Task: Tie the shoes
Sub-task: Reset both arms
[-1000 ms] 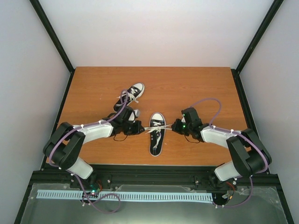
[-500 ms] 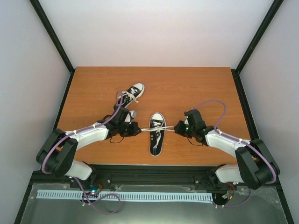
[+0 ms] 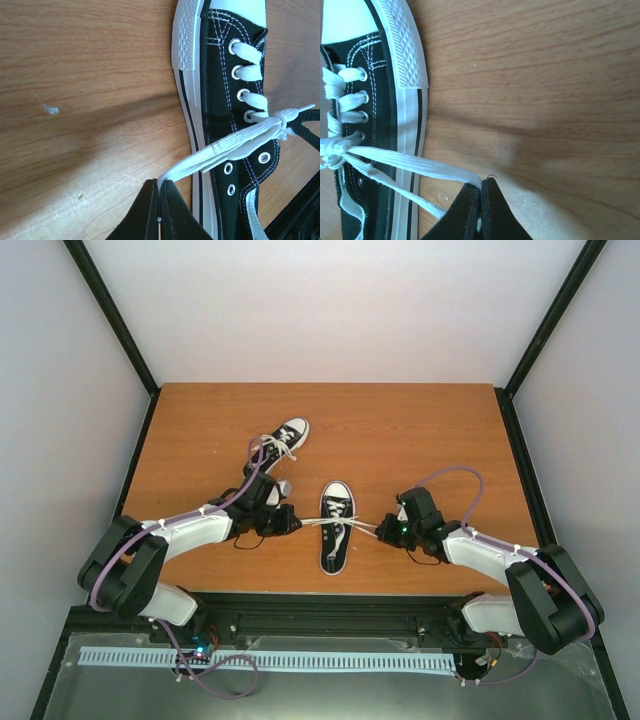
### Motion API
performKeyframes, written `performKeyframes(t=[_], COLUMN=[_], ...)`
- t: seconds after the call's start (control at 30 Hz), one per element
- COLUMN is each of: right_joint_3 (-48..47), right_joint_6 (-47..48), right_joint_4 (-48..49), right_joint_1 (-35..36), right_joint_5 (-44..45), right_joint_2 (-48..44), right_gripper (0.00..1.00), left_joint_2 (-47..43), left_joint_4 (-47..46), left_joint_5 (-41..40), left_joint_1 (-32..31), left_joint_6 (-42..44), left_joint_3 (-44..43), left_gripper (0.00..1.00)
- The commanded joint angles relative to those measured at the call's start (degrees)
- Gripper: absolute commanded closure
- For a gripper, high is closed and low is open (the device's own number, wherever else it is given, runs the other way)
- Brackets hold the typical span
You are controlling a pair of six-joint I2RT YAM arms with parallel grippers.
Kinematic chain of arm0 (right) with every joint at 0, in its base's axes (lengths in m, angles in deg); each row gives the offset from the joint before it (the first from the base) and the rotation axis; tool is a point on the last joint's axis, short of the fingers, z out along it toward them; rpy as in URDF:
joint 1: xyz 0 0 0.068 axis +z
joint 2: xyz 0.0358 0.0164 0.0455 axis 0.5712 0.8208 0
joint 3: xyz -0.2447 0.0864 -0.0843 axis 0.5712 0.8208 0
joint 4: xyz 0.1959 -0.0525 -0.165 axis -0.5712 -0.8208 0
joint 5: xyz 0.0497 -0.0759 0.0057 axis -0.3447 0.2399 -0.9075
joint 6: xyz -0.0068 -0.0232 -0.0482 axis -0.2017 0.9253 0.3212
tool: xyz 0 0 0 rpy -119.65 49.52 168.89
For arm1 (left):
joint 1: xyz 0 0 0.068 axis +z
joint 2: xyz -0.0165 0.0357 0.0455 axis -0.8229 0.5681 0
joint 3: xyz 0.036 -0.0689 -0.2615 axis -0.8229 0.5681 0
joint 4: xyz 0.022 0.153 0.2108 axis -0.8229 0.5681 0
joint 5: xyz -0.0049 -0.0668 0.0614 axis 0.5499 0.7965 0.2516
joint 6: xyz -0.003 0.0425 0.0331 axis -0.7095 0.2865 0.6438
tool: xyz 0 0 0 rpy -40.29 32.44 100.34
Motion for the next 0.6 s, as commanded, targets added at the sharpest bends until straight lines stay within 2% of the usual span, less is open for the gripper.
performKeyframes(t=[0.0, 0.13, 0.17, 0.2, 0.27, 0.3, 0.33, 0.4, 0.5, 0.57], right_joint_3=[1.4, 1.0, 0.7, 0.3, -1.1, -2.5, -3.6, -6.5, -11.5, -13.9], right_joint_6=[0.4, 2.0, 2.6, 3.4, 5.1, 6.5, 7.6, 9.9, 13.5, 15.8], right_joint_4=[-0.4, 0.6, 0.4, 0.0, -2.5, -4.0, -5.8, -9.2, -13.1, -12.7], right_joint_1=[-0.5, -0.6, -0.5, -0.5, -0.5, -0.5, -0.5, -0.6, -2.1, -5.0], right_joint_5=[0.7, -1.3, -1.8, -1.8, -0.7, 0.1, 1.3, 3.7, 5.8, 5.7], right_joint_2=[0.3, -0.7, -1.3, -2.3, -4.7, -5.9, -6.8, -7.9, -6.7, -5.4], right_gripper=[0.97, 0.96, 0.9, 0.8, 0.49, 0.36, 0.26, 0.13, 0.01, 0.0], left_joint_2=[-0.1, -0.6, -1.2, -1.9, -4.3, -5.3, -6.1, -6.2, -3.7, -1.4], left_joint_4=[2.2, 0.5, -0.1, -0.3, 0.0, 0.5, 1.1, 2.6, 1.7, -1.1], left_joint_5=[-2.3, -0.3, 0.4, 0.7, -0.7, -2.1, -3.7, -6.8, -8.2, -8.6], left_joint_1=[1.0, 1.0, 1.0, 1.0, 1.0, 1.0, 1.0, 1.1, 2.9, 5.8], left_joint_6=[-0.8, 0.2, 0.9, 1.6, 3.0, 3.9, 5.0, 6.9, 8.2, 8.1], left_joint_3=[0.6, 0.5, 0.3, -0.2, -1.5, -2.5, -4.4, -7.7, -12.0, -13.6], left_gripper=[0.99, 0.98, 0.89, 0.73, 0.34, 0.2, 0.12, 0.02, 0.0, 0.0])
